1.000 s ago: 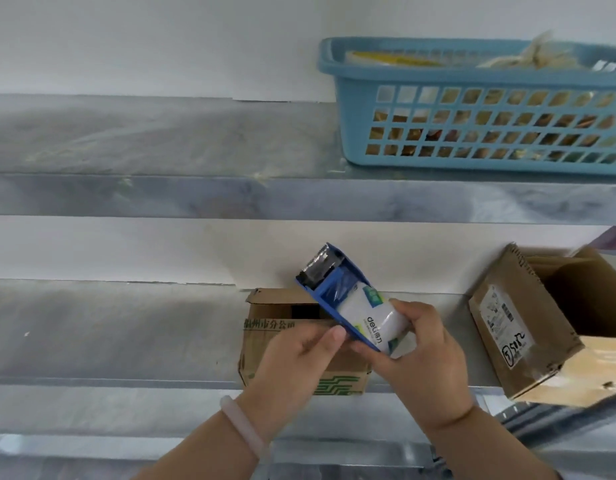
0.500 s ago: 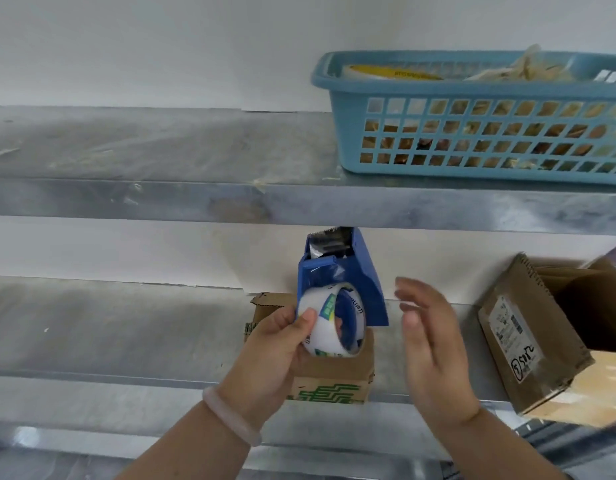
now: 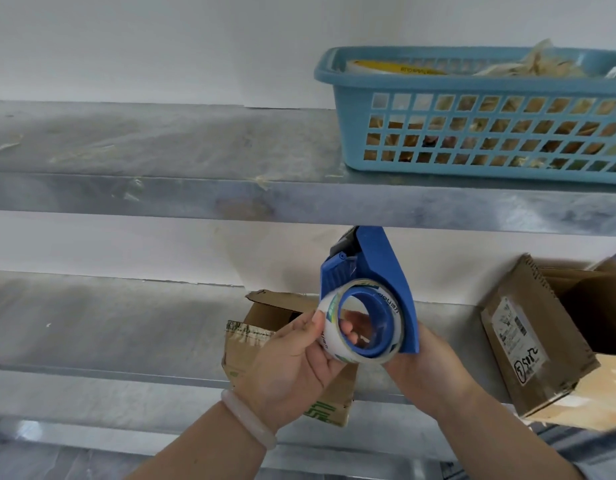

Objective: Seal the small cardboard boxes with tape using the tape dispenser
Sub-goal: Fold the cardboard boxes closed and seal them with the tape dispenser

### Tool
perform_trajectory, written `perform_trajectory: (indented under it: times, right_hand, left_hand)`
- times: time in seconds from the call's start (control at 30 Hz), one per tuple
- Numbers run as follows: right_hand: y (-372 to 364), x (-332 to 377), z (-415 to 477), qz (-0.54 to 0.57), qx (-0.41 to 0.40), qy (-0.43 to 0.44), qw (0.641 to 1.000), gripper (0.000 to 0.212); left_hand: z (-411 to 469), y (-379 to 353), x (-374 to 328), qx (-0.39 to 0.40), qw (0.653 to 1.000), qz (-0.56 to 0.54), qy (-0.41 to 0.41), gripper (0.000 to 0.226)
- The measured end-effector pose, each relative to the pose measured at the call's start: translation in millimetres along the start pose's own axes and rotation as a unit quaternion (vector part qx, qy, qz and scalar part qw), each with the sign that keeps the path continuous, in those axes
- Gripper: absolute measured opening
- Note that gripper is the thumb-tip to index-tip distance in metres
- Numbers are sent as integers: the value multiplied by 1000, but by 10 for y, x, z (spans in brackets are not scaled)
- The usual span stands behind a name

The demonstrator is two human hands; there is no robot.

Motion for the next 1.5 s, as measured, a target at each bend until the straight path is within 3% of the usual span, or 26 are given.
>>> perform_trajectory:
  times: [0.13, 0.23, 0.3, 0.33, 0.37, 0.4, 0.5, 0.53, 0.57, 0.67, 0.83, 0.93, 1.1, 1.2, 1.37, 1.4, 1.5]
  right_hand:
    - [-92, 109, 28, 156, -22, -2, 988, 46]
    - [-137, 193, 61, 221, -19, 2, 975, 52]
    - [-68, 196, 85, 233, -44, 5, 971, 50]
    - [-51, 218, 87, 235, -48, 12, 971, 43]
    - [-5, 211, 96, 228, -46, 20, 972, 30]
    - [29, 200, 100, 223, -39, 24, 974, 19]
    - [231, 119, 100, 205, -32, 19, 978, 44]
    - [299, 102, 99, 199, -41, 17, 979, 47]
    - [343, 98, 102, 195, -45, 17, 980, 47]
    - [395, 98, 139, 180, -54, 19, 982, 44]
    - [415, 74, 187, 151, -47, 15, 987, 29]
    - [397, 3, 242, 134, -44, -5, 990, 20]
    - [337, -245, 390, 73, -47, -42, 995, 53]
    - [111, -209, 525, 11, 4, -6, 1000, 58]
    - [-21, -254, 640, -121, 22, 15, 992, 93]
    - [-1, -279, 644, -132, 19, 13, 991, 96]
    - [80, -307, 661, -131, 9, 14, 991, 90]
  left_hand:
    - [88, -119, 109, 34, 998, 33, 35, 36]
    - [125, -85, 131, -13, 994, 92, 53, 45]
    - [133, 30, 13, -71, 977, 196, 32, 38]
    - [93, 68, -118, -111, 947, 303, -4, 34]
    - [30, 92, -274, -151, 892, 423, -57, 32]
    - [-49, 123, -457, -192, 814, 534, -128, 32]
    - [-299, 186, -858, -254, 540, 742, -306, 50]
    - [-260, 319, -895, -258, 472, 790, -296, 62]
    - [-191, 469, -930, -261, 439, 822, -253, 74]
    - [60, 894, -892, -262, 462, 838, -129, 85]
    - [176, 1020, -740, -313, 535, 770, -151, 61]
    - [213, 979, -654, -330, 522, 768, -167, 53]
    - [253, 1015, -599, -332, 520, 771, -156, 58]
    - [269, 1020, -607, -327, 510, 781, -151, 72]
    - [301, 1053, -626, -325, 515, 782, -134, 38]
    - [292, 1055, -656, -328, 545, 763, -116, 31]
    - [201, 1080, -760, -323, 781, 533, -33, 36]
Point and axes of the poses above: each hand's wrist, its own z-axis towards the middle knuckle, its own y-axis out of the back of the hand, x = y × z, the point moved 10 cm from there along z, towards the middle knuckle, and after that the axes turned 14 degrees about y, right-handed, at the moved point
